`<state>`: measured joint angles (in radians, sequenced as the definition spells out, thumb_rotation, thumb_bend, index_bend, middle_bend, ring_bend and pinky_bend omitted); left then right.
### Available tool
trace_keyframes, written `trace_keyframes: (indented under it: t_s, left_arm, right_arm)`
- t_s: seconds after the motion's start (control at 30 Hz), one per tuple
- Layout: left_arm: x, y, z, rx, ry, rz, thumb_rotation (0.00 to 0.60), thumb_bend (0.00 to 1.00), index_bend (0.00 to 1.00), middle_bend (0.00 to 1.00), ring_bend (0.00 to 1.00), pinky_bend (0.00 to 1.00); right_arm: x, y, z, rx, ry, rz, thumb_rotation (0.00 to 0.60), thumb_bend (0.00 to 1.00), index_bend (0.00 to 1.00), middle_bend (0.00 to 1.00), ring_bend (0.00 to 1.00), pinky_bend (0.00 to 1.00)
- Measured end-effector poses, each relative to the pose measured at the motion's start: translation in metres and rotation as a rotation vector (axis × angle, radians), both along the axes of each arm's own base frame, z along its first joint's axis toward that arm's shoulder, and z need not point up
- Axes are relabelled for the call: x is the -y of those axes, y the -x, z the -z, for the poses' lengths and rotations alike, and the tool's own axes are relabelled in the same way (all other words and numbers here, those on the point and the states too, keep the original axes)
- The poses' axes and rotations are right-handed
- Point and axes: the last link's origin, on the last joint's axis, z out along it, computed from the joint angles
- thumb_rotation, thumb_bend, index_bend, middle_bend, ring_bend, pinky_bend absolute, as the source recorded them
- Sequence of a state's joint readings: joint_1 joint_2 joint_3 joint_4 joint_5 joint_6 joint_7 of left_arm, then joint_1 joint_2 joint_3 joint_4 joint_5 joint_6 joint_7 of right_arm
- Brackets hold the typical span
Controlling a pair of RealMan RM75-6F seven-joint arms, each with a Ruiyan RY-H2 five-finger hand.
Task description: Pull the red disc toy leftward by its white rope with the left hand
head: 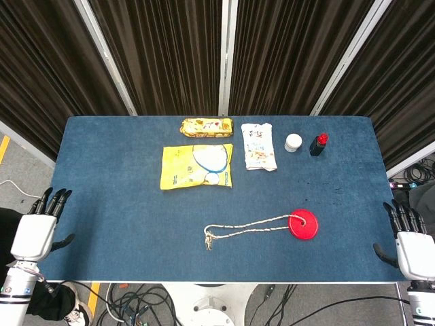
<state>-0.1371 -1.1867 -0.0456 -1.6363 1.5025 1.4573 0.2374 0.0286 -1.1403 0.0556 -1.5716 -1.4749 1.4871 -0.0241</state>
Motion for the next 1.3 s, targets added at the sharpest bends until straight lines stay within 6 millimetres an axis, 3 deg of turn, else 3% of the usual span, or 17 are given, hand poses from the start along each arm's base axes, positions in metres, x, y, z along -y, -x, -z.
trace_keyframes:
  t_s: [0.37,0.6,0.8,1.13,1.3]
  left_arm:
    - [0.003,-0.001,0.005,0.013,0.043,0.019,0.600,0.13,0.07,0.09,0.00,0.21]
    - [-0.009,-0.028,0.021,0.028,0.151,0.155,0.600,0.13,0.08,0.10,0.00,0.24]
    - [-0.024,-0.063,0.048,-0.004,0.306,0.300,0.600,0.13,0.08,0.10,0.00,0.24]
    - [-0.046,-0.130,0.122,-0.053,0.571,0.531,0.600,0.14,0.08,0.11,0.02,0.24]
    - [-0.054,-0.151,0.149,-0.093,0.657,0.608,0.600,0.14,0.08,0.11,0.02,0.24]
  right_arm:
    - [0.002,-0.003,-0.004,-0.008,0.015,-0.008,0.600,0.14,0.00,0.00,0.00,0.00]
    - [0.000,0.003,-0.013,-0.023,0.027,0.008,0.600,0.14,0.00,0.00,0.00,0.00]
    - [0.004,0.004,-0.025,-0.009,0.062,0.021,0.600,0.14,0.00,0.00,0.00,0.00]
    - [0.004,0.011,-0.029,-0.002,0.077,0.040,0.600,0.14,0.00,0.00,0.00,0.00]
    - [0.005,0.013,-0.030,0.004,0.083,0.043,0.600,0.14,0.00,0.00,0.00,0.00]
